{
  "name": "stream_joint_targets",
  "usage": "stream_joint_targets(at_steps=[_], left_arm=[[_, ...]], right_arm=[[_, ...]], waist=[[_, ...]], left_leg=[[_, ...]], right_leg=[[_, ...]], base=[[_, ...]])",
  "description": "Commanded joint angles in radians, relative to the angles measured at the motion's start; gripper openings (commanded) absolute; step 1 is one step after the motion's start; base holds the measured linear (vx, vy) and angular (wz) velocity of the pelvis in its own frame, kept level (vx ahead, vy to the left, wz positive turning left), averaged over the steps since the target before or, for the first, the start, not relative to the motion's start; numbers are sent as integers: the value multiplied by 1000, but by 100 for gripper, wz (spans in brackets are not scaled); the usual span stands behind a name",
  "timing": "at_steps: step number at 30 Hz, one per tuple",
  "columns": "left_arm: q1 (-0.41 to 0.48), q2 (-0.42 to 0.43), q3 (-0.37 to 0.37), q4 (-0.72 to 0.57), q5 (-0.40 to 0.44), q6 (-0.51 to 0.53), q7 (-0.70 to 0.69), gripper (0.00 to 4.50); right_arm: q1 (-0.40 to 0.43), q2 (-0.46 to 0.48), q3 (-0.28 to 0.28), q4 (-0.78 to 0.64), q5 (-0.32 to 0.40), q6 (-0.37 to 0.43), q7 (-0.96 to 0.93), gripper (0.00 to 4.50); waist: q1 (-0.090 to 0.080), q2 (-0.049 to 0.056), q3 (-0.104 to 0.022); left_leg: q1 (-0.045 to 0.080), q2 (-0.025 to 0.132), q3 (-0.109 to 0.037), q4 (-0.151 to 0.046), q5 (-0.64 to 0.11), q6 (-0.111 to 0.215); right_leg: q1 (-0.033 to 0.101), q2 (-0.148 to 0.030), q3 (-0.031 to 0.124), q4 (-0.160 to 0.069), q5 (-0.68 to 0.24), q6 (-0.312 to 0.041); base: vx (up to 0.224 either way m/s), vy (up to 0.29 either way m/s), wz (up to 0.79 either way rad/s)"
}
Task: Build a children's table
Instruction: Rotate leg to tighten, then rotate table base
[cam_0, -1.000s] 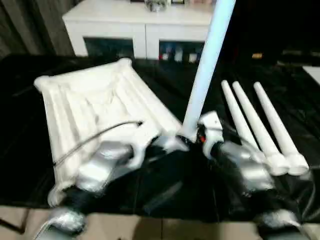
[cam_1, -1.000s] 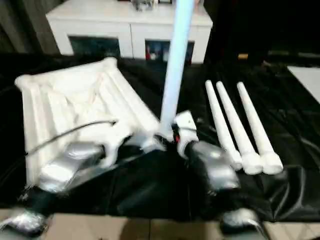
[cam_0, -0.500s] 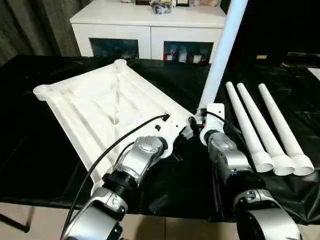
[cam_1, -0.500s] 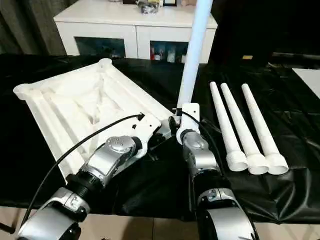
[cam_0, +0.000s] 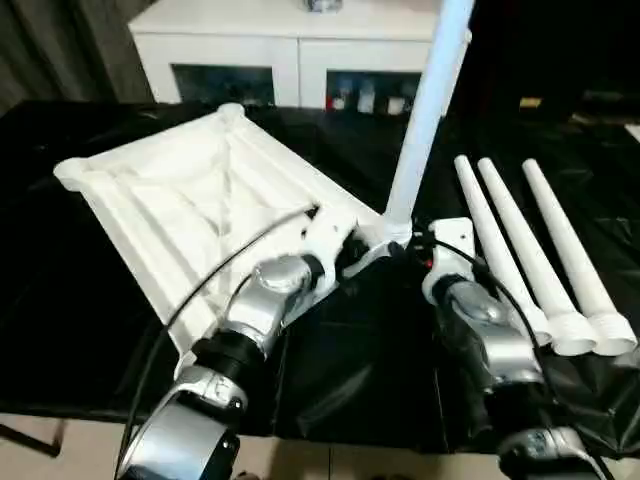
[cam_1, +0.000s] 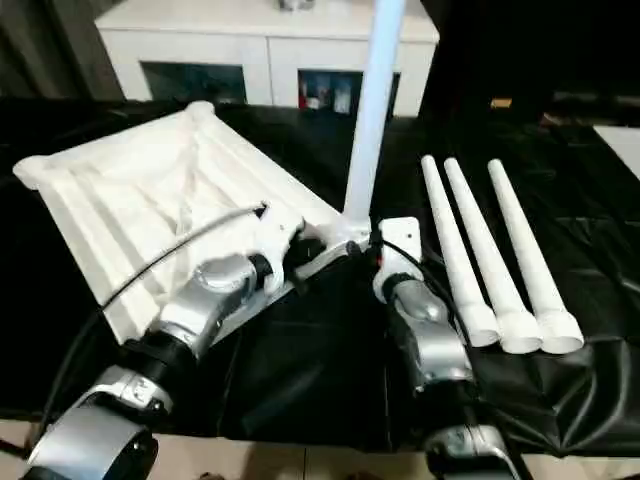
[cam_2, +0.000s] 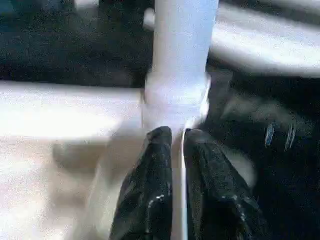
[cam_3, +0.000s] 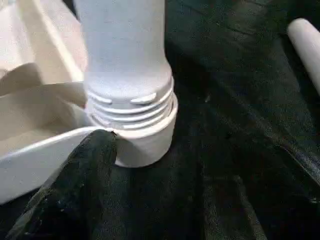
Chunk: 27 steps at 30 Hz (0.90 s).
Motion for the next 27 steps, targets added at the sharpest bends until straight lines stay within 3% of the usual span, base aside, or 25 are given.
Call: stream_joint_targets(at_steps=[1, 2, 3, 4, 5, 7, 9, 10, 11, 12, 13, 15, 16, 20, 25, 27], left_arm=[[37, 62, 35, -141, -29, 58, -33, 99], [62, 117, 46, -210, -17, 83, -45, 112], [86, 186, 65, -265, 9, 112, -48, 125], [100, 226, 76, -293, 26, 129, -48, 135], [118, 278, 100, -322, 35, 144, -56, 144], [137, 327, 131, -343, 39, 164, -60, 154], [182, 465, 199, -340, 96, 200, -43, 183], [192, 492, 211, -342, 109, 212, -37, 183], [204, 571, 250, -309, 180, 254, 35, 189], [206, 580, 255, -305, 189, 260, 45, 197], [209, 613, 269, -284, 217, 286, 77, 216], [237, 666, 278, -283, 237, 348, 122, 227], [262, 693, 278, -284, 252, 377, 137, 238], [342, 736, 242, -351, 305, 467, 115, 265], [396, 706, 188, -453, 236, 570, -17, 307], [416, 688, 157, -515, 171, 602, -74, 311]], right_arm=[[23, -12, 22, -72, 23, 38, 42, 389], [35, -16, 36, -105, 30, 61, 75, 389], [40, -22, 56, -117, 23, 70, 97, 389], [42, -25, 67, -121, 16, 72, 107, 389], [44, -27, 78, -127, 17, 78, 125, 389], [46, -28, 89, -135, 17, 88, 143, 389], [50, -28, 114, -151, 16, 97, 173, 389], [51, -28, 118, -155, 16, 100, 178, 389], [48, -25, 126, -150, 12, 98, 181, 389], [47, -24, 126, -149, 11, 98, 182, 389], [44, -22, 127, -141, 9, 96, 180, 389], [41, -21, 131, -142, 8, 108, 183, 389], [38, -19, 134, -138, 5, 113, 185, 389], [28, -16, 149, -115, -3, 116, 197, 389], [17, -15, 163, -85, -9, 123, 212, 389], [8, -15, 167, -66, -15, 118, 217, 389]], waist=[[6, -7, -79], [1, -2, -74], [-1, 14, -69], [-6, 11, -68], [-19, 14, -60], [-20, 17, -59], [-23, 23, -57], [-30, 25, -54], [-29, 23, -57], [-31, 26, -56], [-33, 21, -54], [-25, 25, -57], [-23, 22, -57], [-12, 22, -59], [2, 21, -56], [2, 19, -56]], left_leg=[[12, 56, -25, -48, 26, 187], [10, 59, -25, -51, -2, 193], [14, 60, -27, -55, -53, 173], [17, 64, -27, -59, -78, 153], [24, 59, -23, -65, -157, 96], [29, 60, -25, -67, -200, 57], [32, 60, -29, -75, -244, 10], [28, 58, -31, -79, -259, -2], [34, 59, -32, -80, -266, -13], [35, 59, -32, -79, -266, -17], [32, 57, -32, -80, -266, -17], [39, 59, -31, -78, -250, -25], [36, 57, -31, -78, -238, -20], [34, 60, -31, -77, -204, -11], [41, 58, -28, -78, -252, -32], [37, 58, -31, -81, -259, -39]], right_leg=[[71, -69, 43, -23, 116, -300], [69, -66, 41, -30, 70, -296], [66, -64, 40, -36, -11, -285], [66, -61, 39, -40, -46, -278], [58, -51, 41, -54, -147, -257], [56, -51, 42, -56, -198, -243], [52, -46, 43, -55, -225, -222], [51, -43, 44, -52, -225, -209], [49, -43, 44, -51, -220, -203], [48, -42, 45, -50, -210, -204], [48, -42, 45, -51, -210, -203], [45, -45, 49, -46, -175, -214], [47, -45, 49, -42, -158, -221], [49, -52, 51, -40, -127, -231], [40, -50, 54, -48, -175, -230], [44, -52, 54, -46, -180, -227]], base=[[0, 0, 0], [0, 0, 0], [0, 0, 0], [0, 0, 0], [0, 0, 0], [0, 0, 0], [0, 0, 0], [0, 0, 0], [0, 0, 0], [0, 0, 0], [0, 0, 0], [0, 0, 0], [0, 0, 0], [0, 0, 0], [0, 0, 0], [0, 0, 0]])
